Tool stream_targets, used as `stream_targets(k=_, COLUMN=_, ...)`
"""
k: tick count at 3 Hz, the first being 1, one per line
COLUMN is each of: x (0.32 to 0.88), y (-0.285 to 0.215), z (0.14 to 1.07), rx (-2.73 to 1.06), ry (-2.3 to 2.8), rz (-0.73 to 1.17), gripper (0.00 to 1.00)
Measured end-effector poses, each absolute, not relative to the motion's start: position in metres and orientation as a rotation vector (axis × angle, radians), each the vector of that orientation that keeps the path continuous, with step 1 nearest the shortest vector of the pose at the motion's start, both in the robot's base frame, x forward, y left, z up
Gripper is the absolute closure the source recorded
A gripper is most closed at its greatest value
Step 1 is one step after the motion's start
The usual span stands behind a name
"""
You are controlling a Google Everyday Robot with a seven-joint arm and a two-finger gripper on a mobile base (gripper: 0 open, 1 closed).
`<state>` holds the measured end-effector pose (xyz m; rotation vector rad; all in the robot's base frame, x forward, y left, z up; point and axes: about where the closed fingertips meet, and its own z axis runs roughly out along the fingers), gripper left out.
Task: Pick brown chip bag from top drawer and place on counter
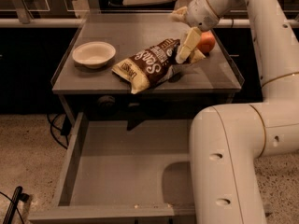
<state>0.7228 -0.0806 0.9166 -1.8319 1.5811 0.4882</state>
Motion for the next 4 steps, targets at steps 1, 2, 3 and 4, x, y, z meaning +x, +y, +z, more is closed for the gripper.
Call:
stream_targets(k=1, x=0.7225, y=-0.0807, z=0.9164, rx=-1.833, ry=1.581, rz=0.489, gripper=0.00)
stream_targets(k=2, x=0.7223, y=-0.0808, z=0.9163, rx=-1.834, ry=1.581, rz=0.489, gripper=0.00)
stream_targets(k=3, x=0.7220, y=-0.0809, z=0.9162, rx=-1.835, ry=1.582, rz=0.490, gripper=0.00)
stream_targets(k=4, x=0.7220, y=-0.0809, z=0.9161, rx=-1.836, ry=1.582, rz=0.490, gripper=0.00)
